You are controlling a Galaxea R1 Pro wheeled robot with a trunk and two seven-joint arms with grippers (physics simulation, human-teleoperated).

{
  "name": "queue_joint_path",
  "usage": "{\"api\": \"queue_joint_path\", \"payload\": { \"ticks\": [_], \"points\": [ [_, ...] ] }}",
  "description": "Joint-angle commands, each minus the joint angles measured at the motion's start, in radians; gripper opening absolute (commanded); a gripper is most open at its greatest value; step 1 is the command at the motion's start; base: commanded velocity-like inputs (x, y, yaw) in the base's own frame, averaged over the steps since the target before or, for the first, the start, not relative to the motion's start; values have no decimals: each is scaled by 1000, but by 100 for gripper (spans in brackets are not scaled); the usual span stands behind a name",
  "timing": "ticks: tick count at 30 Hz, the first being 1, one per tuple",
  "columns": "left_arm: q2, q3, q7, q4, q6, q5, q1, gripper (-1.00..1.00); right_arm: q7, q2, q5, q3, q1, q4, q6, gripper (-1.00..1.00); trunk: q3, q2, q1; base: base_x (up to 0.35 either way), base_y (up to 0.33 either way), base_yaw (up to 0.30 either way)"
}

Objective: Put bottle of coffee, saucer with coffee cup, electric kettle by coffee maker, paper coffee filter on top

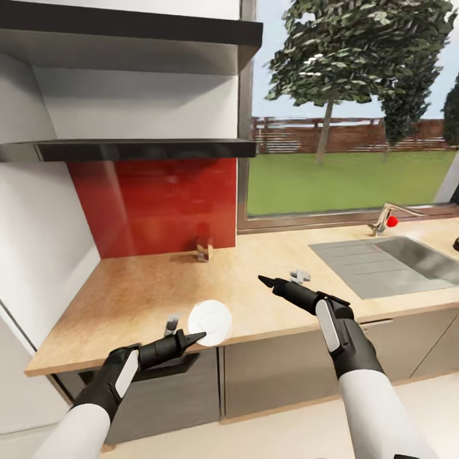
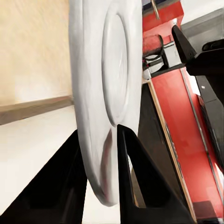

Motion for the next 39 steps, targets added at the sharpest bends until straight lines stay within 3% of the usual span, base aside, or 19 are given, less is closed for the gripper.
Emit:
{"api": "queue_joint_path", "payload": {
  "ticks": [1, 11, 23, 39],
  "points": [
    [-1, 4, -1, -1, 5, -3, -1, -100, 2, 1, -5, -4, -1, 0, 8, 100, -2, -2, 1, -38, -192, -257],
    [0, 4, -1, -1, 6, -3, -1, -100, 3, 1, -5, -4, -1, 1, 8, 100, 0, -2, 1, -6, -148, -266],
    [5, 6, -39, -1, 5, -3, 0, -100, 4, 1, -5, -4, -1, 2, 8, 100, 0, -2, 1, 0, -6, -273],
    [5, 14, -44, -1, 5, -3, 1, -100, 4, 1, -5, -3, -1, 4, 8, 100, 0, -2, 1, 0, 0, -274]
  ]
}}
